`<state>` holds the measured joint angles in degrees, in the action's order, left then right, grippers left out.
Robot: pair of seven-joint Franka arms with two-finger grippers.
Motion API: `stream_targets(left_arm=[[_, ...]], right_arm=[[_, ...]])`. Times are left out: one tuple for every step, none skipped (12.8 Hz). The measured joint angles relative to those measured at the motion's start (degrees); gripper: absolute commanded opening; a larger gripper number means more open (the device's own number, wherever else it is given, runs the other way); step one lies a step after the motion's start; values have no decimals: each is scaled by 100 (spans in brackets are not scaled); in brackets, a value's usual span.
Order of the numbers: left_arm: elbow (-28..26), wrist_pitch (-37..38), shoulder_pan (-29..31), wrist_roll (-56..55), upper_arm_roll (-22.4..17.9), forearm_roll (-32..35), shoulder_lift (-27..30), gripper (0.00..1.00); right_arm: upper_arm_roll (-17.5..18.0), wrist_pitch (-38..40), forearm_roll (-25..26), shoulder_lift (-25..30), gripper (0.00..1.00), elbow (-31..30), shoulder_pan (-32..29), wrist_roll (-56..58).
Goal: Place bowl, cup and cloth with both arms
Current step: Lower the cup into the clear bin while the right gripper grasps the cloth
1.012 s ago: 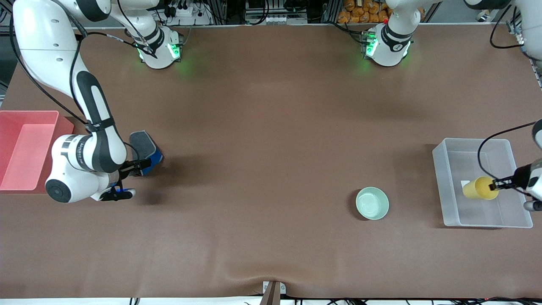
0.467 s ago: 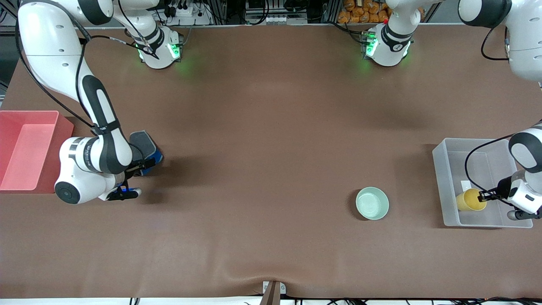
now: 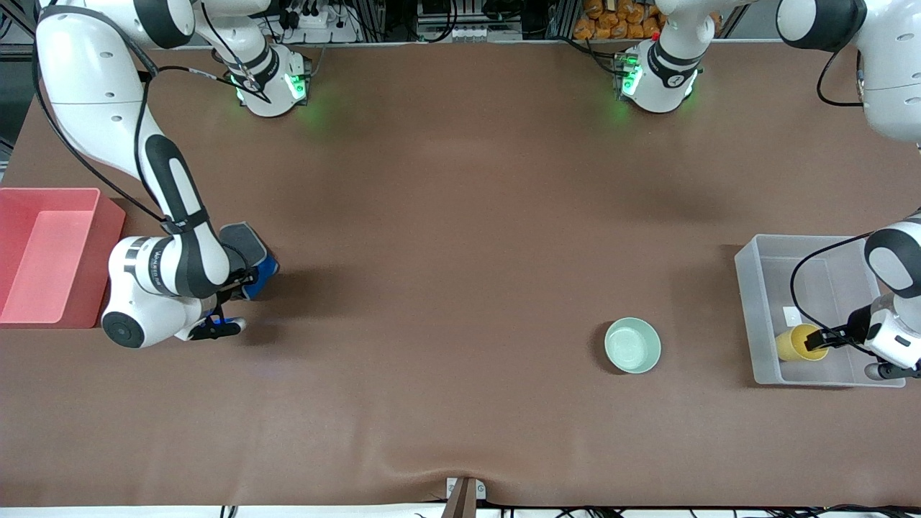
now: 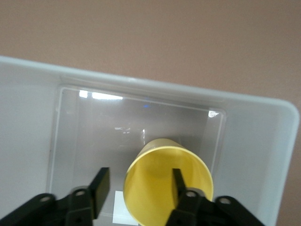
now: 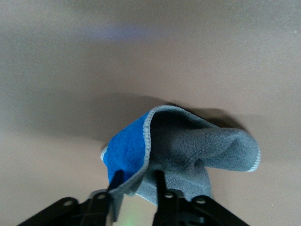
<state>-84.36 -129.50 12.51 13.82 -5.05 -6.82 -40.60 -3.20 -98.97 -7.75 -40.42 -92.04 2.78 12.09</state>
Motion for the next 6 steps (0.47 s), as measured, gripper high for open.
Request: stream_targets(left_arm=[[81,341,0,8,-10,25,65,85],[179,754,-5,8,-9,68,185,87],[267,1171,-37,8,-2,85,353,87],[322,1506,-105,-39,10,85,539,88],[339,1677,-210,-255,22,85,712,88],[338,1811,-346,-622,50,85,869,88]], right_arm=[[0,0,0,-2,0,1,0,5],[0,0,-1,-3,0,2,0,7],[0,6,-1,-4,0,3,0,8],[-1,42,-1,-4,0,7,-1,11],[-1,132,-5,-4,0,21,-3,13],[-1,268,-36,-2,0,62,-4,20]])
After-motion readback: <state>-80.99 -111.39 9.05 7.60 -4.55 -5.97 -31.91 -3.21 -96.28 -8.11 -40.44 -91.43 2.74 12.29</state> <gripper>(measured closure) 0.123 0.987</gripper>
